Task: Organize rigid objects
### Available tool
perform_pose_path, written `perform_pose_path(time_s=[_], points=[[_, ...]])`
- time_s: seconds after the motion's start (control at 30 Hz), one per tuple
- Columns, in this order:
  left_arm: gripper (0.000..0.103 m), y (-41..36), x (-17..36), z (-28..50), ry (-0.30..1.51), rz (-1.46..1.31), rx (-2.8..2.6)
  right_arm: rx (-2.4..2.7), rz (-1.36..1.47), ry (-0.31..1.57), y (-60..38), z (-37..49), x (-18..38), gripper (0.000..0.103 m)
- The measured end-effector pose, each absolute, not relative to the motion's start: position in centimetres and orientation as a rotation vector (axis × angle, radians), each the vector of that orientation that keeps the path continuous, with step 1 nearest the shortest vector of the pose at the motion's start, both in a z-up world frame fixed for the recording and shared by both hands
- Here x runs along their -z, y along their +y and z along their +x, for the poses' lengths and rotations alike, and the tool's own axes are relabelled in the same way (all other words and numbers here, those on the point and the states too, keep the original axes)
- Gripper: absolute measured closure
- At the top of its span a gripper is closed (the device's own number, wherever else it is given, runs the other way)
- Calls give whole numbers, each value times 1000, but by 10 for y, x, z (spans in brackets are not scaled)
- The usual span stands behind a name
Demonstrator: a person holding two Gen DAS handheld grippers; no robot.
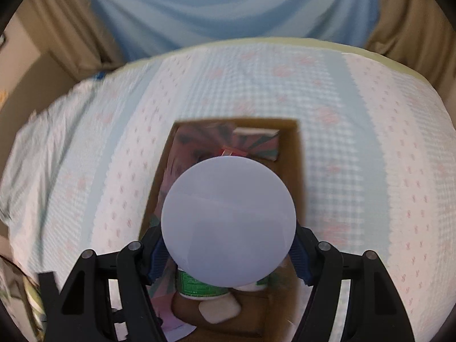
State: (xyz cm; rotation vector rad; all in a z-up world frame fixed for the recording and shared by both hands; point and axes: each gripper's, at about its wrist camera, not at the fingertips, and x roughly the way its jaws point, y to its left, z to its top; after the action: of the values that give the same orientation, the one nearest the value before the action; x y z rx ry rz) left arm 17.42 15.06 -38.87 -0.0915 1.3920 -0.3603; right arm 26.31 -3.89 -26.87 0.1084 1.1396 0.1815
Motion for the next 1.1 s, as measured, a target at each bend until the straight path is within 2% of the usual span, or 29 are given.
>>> perform_pose_path(time_s=[0.37,0.4,0.43,0.47,0.6,1.1], points=[[77,154,388,174,1383,-109,356,-186,101,1201,-20,275,305,36],[77,154,388,173,1382,-107,359,-184,110,1218,-21,277,307,30],[77,154,388,173,1380,-103,363,-186,122,1234,-22,278,310,21],[78,155,387,172,1379,-100,366,-210,136,1242,-23,279,310,0],[77,153,386,172,1375,-83,368,-191,115,1173,-25,272,296,0],[77,149,385,172,1374,-61,345,-201,111,1180,-38,260,299,0]])
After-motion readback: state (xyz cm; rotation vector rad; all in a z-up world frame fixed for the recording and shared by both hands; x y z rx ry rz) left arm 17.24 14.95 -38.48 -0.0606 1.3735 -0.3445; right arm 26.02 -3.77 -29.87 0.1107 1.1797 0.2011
